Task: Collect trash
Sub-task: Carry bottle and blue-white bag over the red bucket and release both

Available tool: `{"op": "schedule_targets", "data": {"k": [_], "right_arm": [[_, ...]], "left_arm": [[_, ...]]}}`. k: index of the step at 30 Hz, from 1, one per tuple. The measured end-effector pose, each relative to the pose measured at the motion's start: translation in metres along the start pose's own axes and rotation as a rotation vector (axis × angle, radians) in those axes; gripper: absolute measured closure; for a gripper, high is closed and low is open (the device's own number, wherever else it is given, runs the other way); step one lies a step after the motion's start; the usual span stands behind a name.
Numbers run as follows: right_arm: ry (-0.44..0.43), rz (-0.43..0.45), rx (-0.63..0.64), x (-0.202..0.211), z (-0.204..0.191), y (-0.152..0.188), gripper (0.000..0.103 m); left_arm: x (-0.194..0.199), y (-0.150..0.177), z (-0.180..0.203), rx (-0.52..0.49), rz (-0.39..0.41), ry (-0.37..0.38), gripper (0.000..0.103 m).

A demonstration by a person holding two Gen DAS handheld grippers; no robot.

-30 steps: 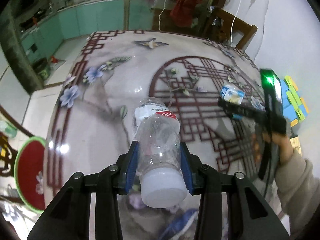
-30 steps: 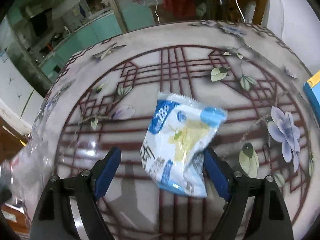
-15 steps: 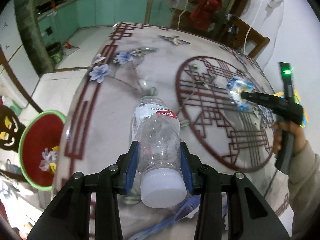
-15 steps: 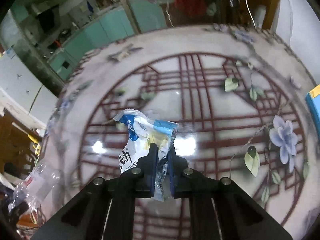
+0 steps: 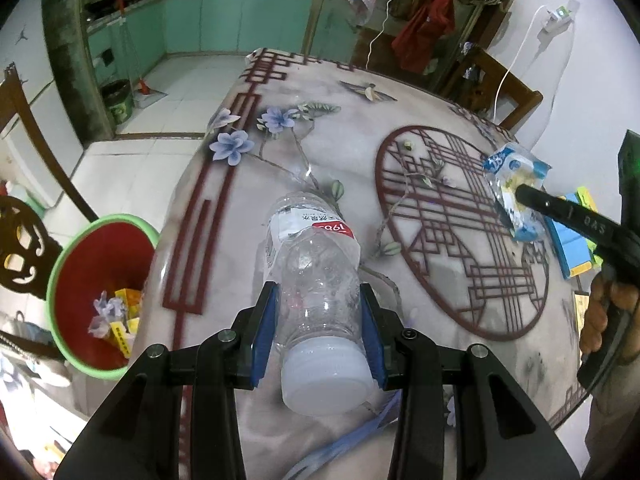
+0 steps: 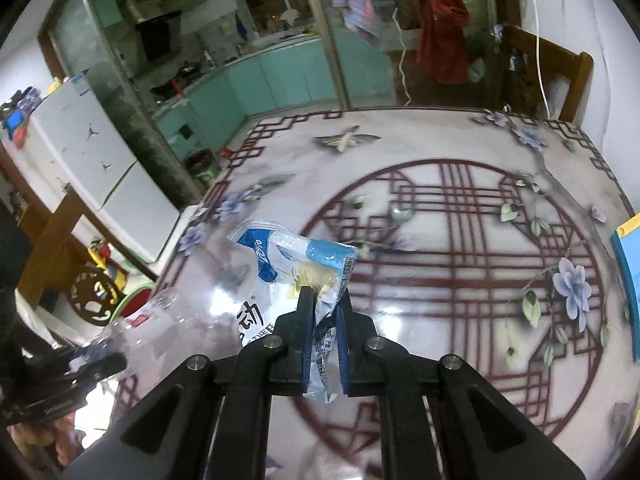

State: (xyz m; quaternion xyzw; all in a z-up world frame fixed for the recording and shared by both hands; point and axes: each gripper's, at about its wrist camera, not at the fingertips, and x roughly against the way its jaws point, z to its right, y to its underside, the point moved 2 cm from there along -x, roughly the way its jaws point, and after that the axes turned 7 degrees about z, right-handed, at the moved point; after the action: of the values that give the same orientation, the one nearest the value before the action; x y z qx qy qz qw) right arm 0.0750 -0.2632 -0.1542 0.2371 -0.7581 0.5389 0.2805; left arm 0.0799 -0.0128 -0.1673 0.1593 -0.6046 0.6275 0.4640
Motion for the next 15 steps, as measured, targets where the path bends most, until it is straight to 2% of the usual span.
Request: {"op": "schedule_targets", "data": {"k": [6,15], "right_arm": [[-0.01,-0.007,-0.003,0.01,-0.024,0.013,0.095],[-0.004,0.016,0.021,0.019,-0.07,0.015,0.095]], "left_arm": [[0.008,-0.003,-0.01,-0.01,0.012,0.017,0.065],[0.024,-0.01,-0.032,-0.03,0.036,0.05,0.065]]}}
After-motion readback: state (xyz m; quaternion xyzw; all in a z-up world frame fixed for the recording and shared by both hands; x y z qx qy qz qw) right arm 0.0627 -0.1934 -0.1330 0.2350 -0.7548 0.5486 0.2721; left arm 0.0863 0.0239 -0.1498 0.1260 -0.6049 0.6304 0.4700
